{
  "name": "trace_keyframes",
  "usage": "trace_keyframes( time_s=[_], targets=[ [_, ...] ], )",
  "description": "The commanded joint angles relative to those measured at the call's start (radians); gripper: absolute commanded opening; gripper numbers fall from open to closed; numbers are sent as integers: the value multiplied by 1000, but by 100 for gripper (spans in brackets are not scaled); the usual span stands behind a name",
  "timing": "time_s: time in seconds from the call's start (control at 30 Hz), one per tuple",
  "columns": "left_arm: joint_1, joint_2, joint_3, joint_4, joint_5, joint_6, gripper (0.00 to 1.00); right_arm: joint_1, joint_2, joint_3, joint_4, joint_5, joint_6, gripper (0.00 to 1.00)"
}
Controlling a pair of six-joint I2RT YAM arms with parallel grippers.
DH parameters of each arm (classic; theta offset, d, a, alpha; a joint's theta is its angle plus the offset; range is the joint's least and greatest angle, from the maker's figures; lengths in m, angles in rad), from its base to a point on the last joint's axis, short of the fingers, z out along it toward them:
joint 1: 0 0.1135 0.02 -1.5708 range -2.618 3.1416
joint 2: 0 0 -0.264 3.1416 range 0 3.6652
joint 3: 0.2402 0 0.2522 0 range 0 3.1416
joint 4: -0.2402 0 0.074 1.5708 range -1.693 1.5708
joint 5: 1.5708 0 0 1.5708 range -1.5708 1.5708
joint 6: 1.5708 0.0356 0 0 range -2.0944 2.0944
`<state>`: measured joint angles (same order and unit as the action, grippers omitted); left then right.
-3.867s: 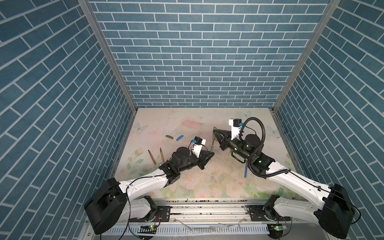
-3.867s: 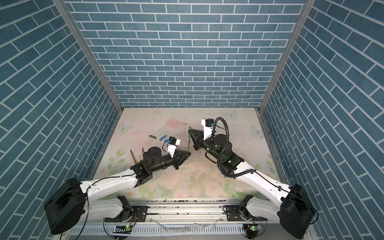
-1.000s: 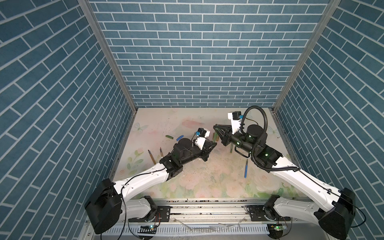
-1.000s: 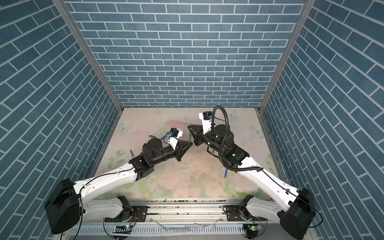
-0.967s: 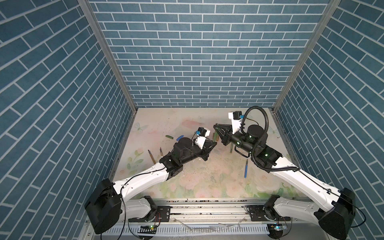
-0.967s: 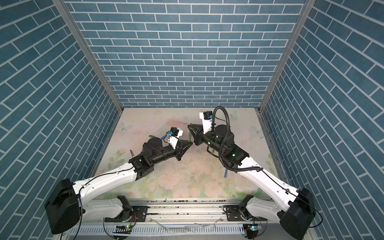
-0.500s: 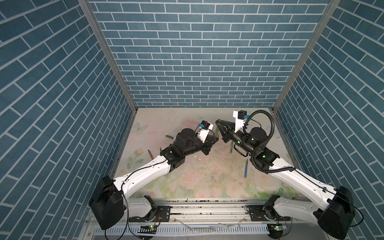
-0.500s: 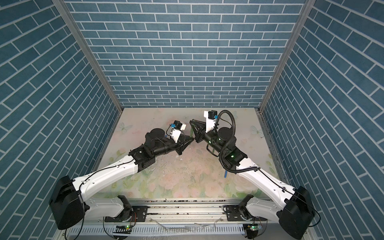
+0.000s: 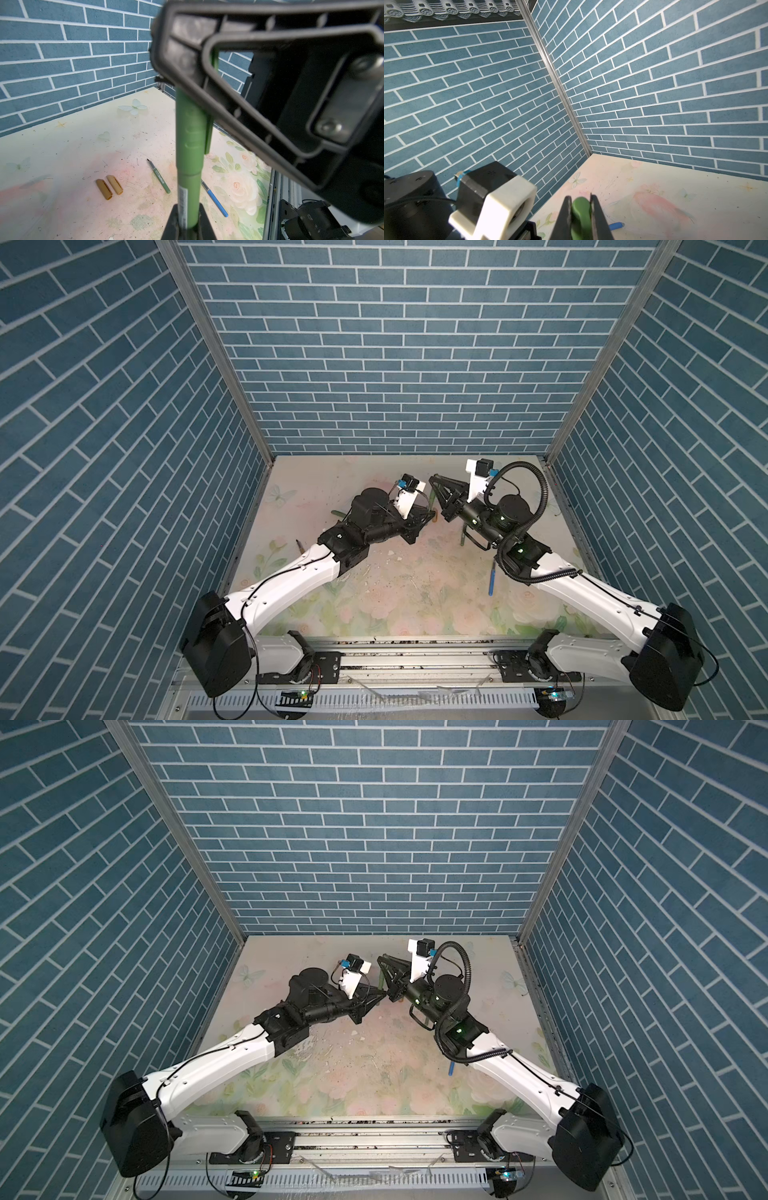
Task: Insert the pens into the pen caps
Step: 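Lower the green cap onto the pen tip held by the left gripper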
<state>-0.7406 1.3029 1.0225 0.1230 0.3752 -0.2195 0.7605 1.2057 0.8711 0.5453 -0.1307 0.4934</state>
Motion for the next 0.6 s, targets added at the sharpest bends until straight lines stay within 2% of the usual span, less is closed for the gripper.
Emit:
trace_keyframes(
  time_s=[0.0,0.1,0.2,0.37,0.57],
  targets=[
    [21,-39,34,490,-2,-46,0,49,20,-47,-427,-129,26,17],
    [20,-40,-114,549,14,-98,0,48,-25,50,-510,-70,-34,37],
    [20,-38,-252,607,19,-153,0,48,-58,153,-583,-41,-102,46],
    [20,-94,-401,644,-11,-191,0,48,-67,229,-650,-30,-151,48],
    [20,-155,-401,588,-14,-181,0,51,-7,257,-643,-106,-142,42]
  ],
)
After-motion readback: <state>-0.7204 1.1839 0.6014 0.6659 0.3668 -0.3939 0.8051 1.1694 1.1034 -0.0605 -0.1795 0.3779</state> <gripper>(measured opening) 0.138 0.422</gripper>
